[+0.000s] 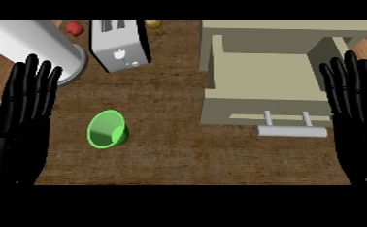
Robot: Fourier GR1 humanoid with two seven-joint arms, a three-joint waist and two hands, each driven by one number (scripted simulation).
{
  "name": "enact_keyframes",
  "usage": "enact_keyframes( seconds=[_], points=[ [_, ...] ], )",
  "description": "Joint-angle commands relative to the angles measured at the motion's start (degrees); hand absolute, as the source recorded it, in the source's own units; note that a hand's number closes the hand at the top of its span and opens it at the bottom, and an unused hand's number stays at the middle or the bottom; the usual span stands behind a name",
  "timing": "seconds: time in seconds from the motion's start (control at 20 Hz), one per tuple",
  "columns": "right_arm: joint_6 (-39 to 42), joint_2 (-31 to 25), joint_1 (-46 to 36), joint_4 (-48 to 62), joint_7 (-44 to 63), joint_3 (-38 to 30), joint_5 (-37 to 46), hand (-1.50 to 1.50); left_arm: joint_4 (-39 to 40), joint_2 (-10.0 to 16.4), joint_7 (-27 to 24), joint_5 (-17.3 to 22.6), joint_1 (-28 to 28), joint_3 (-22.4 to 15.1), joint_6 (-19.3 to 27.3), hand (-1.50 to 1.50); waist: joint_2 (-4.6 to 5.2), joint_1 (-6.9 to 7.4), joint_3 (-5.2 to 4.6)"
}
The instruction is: Pick up the cup, place it into the drawer and close the drawer
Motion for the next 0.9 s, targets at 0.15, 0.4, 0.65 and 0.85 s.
enact_keyframes(
  seconds=[0.15,0.4,0.65,0.85],
  points=[
    [-1.8,0.6,-1.2,-1.0,1.9,-0.8,1.1,-1.5,1.5,7.4,-5.0,16.4,2.6,4.7,-16.2,-1.5,-0.49,-1.01,-0.18],
    [4.1,-2.4,-0.6,3.5,6.3,1.2,-2.5,-1.5,7.9,7.7,4.9,29.9,4.3,6.0,-19.3,-1.5,-0.22,-1.1,-0.13],
    [4.7,-3.3,-4.8,4.0,10.3,-1.2,-4.6,-1.5,14.7,10.7,3.4,35.1,4.5,10.9,-25.8,-1.5,-0.43,-1.28,-0.09],
    [6.1,-3.1,-7.5,10.6,5.8,-2.7,-4.7,-1.5,21.0,10.8,4.0,31.1,0.1,11.2,-25.7,-1.5,-0.42,-1.34,-0.06]
  ],
)
